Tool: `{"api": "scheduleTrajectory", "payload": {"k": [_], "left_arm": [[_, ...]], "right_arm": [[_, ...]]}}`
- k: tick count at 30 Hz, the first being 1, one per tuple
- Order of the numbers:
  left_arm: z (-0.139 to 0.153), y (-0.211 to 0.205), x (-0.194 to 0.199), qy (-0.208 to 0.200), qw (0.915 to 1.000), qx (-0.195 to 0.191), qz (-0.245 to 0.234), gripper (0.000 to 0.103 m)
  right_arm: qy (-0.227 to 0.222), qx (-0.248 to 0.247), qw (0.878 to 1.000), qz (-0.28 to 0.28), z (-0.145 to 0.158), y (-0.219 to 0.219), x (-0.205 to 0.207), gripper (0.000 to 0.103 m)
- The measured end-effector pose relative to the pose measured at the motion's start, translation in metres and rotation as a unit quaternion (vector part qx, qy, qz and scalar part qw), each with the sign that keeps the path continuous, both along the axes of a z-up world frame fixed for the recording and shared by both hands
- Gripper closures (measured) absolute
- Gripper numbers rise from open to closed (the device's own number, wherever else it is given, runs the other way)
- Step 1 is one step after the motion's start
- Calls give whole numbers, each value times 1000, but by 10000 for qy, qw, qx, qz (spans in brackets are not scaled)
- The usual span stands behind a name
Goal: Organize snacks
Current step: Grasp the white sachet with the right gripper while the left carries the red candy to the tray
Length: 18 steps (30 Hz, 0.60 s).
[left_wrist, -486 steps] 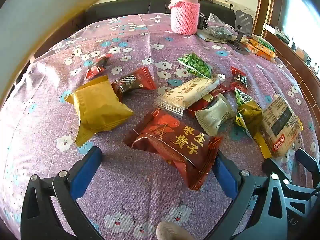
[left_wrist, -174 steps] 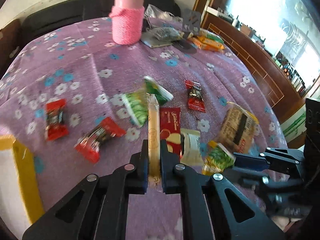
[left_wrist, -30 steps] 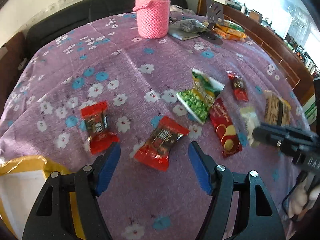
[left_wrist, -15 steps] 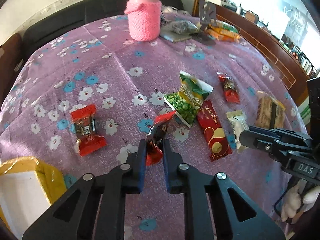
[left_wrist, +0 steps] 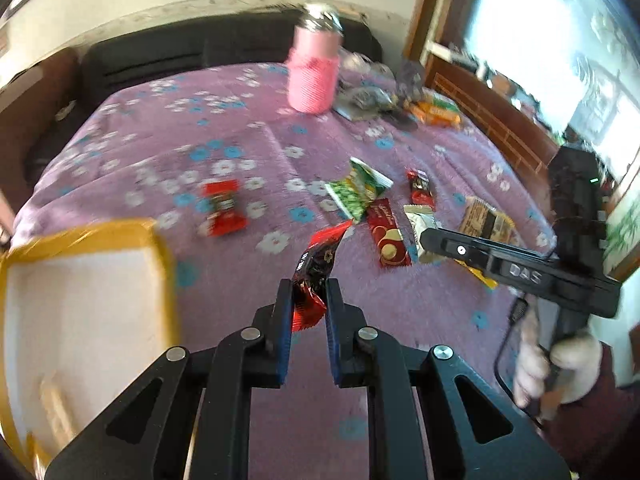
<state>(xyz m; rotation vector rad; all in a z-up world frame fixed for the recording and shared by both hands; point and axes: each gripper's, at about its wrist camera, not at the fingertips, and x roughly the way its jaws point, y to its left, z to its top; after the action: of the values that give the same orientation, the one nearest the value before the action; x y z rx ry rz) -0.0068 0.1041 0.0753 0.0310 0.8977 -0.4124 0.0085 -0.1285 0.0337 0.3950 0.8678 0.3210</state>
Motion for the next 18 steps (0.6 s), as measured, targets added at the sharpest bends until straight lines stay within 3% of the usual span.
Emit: {"api": "scheduleTrajectory", "payload": {"k": [6,11,18], "left_arm": [[12,76,-49,-189,9942,-440,963,90],[0,138,-77,-95,9811,-837,1743,90],[-13,179,-74,119,9718,-872,2187,90]], "right_arm": [[-192,-202,9994,194,6,18,-9,81],[-179,-317,9986,378,7,39,-15,81],[-329,-193,9907,1308,42,108,-41,81]]}}
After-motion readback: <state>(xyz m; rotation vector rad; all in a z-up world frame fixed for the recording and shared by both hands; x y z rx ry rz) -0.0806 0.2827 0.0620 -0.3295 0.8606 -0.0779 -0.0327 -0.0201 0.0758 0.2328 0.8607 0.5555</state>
